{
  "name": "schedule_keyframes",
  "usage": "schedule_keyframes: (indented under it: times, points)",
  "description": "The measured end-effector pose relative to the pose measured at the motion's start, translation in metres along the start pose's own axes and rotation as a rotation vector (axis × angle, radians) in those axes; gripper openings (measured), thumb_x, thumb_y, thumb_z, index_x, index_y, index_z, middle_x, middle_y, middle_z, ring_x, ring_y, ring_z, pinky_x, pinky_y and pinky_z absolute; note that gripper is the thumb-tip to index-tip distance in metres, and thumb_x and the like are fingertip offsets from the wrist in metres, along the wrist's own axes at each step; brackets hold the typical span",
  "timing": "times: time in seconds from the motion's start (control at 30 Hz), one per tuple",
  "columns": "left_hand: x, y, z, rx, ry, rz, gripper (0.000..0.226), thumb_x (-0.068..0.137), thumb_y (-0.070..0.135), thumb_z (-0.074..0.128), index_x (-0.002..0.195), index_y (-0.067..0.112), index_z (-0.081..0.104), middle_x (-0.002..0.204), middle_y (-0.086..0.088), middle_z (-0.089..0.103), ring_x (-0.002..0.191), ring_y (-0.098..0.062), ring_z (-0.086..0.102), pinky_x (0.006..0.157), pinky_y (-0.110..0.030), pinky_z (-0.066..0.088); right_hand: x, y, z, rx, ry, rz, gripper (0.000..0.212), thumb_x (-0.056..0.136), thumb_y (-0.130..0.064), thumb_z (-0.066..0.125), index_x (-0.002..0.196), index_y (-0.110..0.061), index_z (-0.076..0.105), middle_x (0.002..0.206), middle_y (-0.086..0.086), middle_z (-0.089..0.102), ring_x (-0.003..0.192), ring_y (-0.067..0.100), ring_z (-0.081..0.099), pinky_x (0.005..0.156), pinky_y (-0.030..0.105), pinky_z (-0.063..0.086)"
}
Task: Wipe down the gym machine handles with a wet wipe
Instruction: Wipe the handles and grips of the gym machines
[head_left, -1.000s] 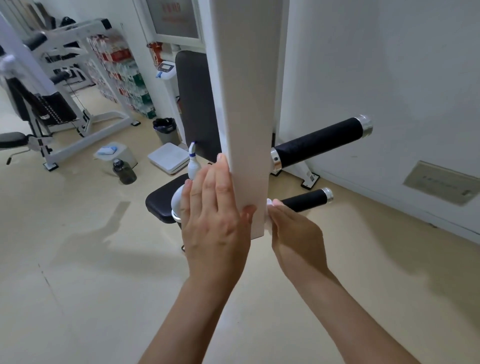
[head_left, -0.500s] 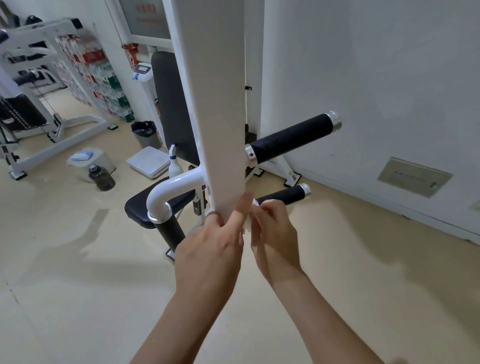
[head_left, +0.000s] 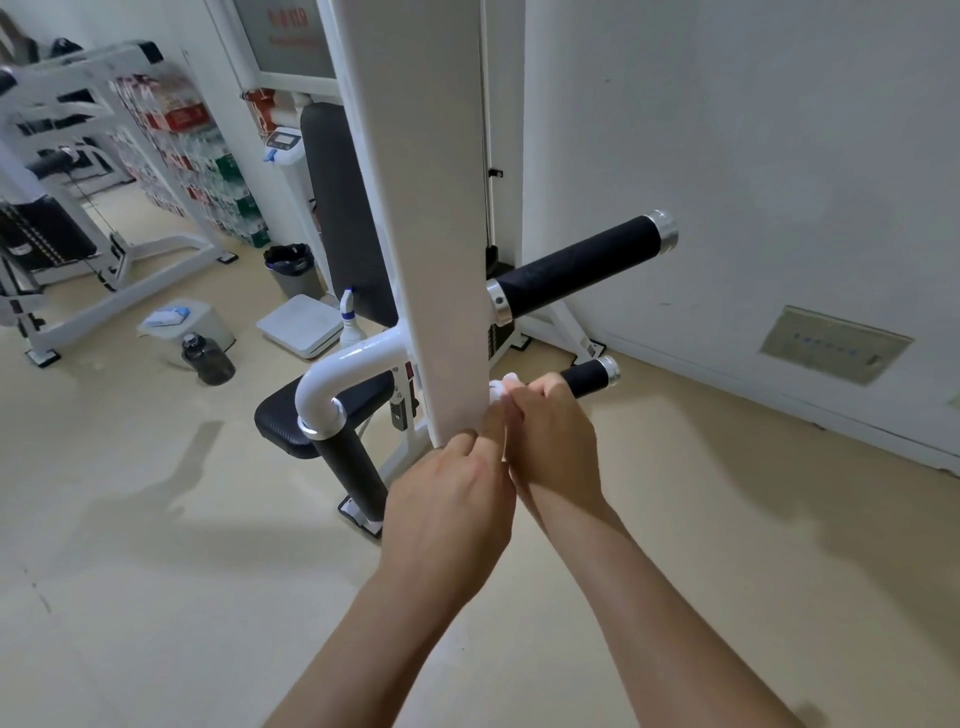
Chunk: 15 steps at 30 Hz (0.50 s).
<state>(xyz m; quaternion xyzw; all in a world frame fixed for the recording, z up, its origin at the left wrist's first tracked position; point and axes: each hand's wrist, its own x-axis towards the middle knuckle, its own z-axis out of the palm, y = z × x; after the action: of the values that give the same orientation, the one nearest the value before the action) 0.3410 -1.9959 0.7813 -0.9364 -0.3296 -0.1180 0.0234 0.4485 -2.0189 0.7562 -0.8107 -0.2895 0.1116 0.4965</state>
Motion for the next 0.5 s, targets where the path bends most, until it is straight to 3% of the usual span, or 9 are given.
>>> schedule_keyframes:
  times: [0.07, 0.1, 0.17, 0.23, 0.33, 0.4, 0.43, 0.47, 0.5]
  points:
    - [0.003, 0.001, 0.005, 0.036, 0.004, 0.036, 0.066, 0.086, 0.023, 0.055, 0.147, 0.017, 0.029, 0.08, 0.0, 0.063, 0.056, -0.024, 0.059, 0.044, -0.031, 0.04, -0.012, 0.01, -0.003, 0.064, -0.082, -0.072, 0.034, 0.092, -0.049, 0.05, 0.078, -0.02, 0.059, 0.073, -0.008, 0.061, 0.067, 0.008, 0.056, 0.065, 0.015, 0.038]
    - [0.005, 0.003, 0.006, 0.076, -0.036, 0.048, 0.068, 0.082, 0.019, 0.059, 0.145, 0.012, 0.034, 0.077, -0.003, 0.064, 0.052, -0.026, 0.058, 0.042, -0.03, 0.038, -0.015, 0.017, -0.006, 0.005, -0.106, -0.146, 0.033, 0.092, -0.049, 0.052, 0.081, -0.021, 0.064, 0.07, -0.008, 0.061, 0.068, 0.007, 0.058, 0.068, 0.018, 0.041]
    - [0.011, 0.008, 0.01, 0.16, -0.093, 0.088, 0.07, 0.067, 0.011, 0.072, 0.133, 0.001, 0.051, 0.061, -0.006, 0.06, 0.037, -0.027, 0.05, 0.035, -0.027, 0.031, -0.014, 0.025, -0.016, -0.115, -0.132, -0.317, 0.023, 0.098, -0.031, 0.05, 0.105, -0.02, 0.069, 0.079, -0.007, 0.062, 0.074, 0.003, 0.058, 0.072, 0.013, 0.042]
    - [0.014, 0.012, 0.017, 0.207, -0.123, 0.083, 0.071, 0.064, 0.015, 0.077, 0.13, -0.001, 0.053, 0.058, -0.006, 0.06, 0.035, -0.026, 0.05, 0.035, -0.026, 0.028, -0.008, 0.032, -0.026, -0.16, -0.143, -0.385, 0.03, 0.098, -0.015, 0.047, 0.122, -0.022, 0.064, 0.091, -0.004, 0.063, 0.078, 0.005, 0.057, 0.07, 0.007, 0.04]
    - [0.021, 0.018, 0.016, 0.235, -0.201, 0.097, 0.078, 0.047, 0.017, 0.084, 0.119, -0.006, 0.061, 0.048, -0.009, 0.055, 0.029, -0.024, 0.046, 0.037, -0.021, 0.02, -0.002, 0.035, -0.045, -0.185, 0.03, -0.323, 0.032, 0.092, -0.008, 0.054, 0.12, -0.018, 0.065, 0.102, 0.003, 0.062, 0.087, 0.013, 0.055, 0.071, 0.004, 0.036]
    - [0.023, 0.028, 0.004, 0.344, -0.344, 0.136, 0.068, 0.062, 0.01, 0.074, 0.121, -0.014, 0.052, 0.065, -0.017, 0.059, 0.04, -0.022, 0.05, 0.039, -0.02, 0.019, 0.003, 0.036, -0.057, -0.32, 0.131, -0.311, 0.034, 0.09, -0.008, 0.057, 0.122, -0.017, 0.064, 0.116, 0.003, 0.058, 0.101, 0.02, 0.05, 0.079, 0.013, 0.034]
    - [0.027, 0.035, 0.005, 0.376, -0.297, 0.146, 0.054, 0.075, 0.002, 0.059, 0.124, -0.015, 0.044, 0.077, -0.018, 0.055, 0.048, -0.02, 0.048, 0.039, -0.02, 0.018, 0.01, 0.039, -0.064, -0.373, 0.14, -0.283, 0.035, 0.091, -0.012, 0.056, 0.125, -0.019, 0.062, 0.121, 0.001, 0.055, 0.106, 0.021, 0.047, 0.08, 0.015, 0.03]
    - [0.029, 0.038, 0.004, 0.38, -0.227, 0.153, 0.041, 0.081, -0.004, 0.046, 0.122, -0.01, 0.043, 0.074, -0.015, 0.047, 0.05, -0.018, 0.041, 0.038, -0.021, 0.015, 0.018, 0.044, -0.07, -0.391, 0.108, -0.208, 0.036, 0.093, -0.016, 0.053, 0.128, -0.02, 0.059, 0.126, -0.002, 0.053, 0.109, 0.02, 0.045, 0.081, 0.016, 0.029]
    - [0.033, 0.041, -0.002, 0.382, -0.159, 0.148, 0.03, 0.082, -0.004, 0.046, 0.112, -0.003, 0.05, 0.063, -0.01, 0.035, 0.046, -0.016, 0.034, 0.039, -0.022, 0.011, 0.026, 0.048, -0.074, -0.369, 0.063, -0.142, 0.036, 0.095, -0.021, 0.051, 0.13, -0.021, 0.056, 0.128, -0.002, 0.052, 0.112, 0.019, 0.046, 0.084, 0.017, 0.031]
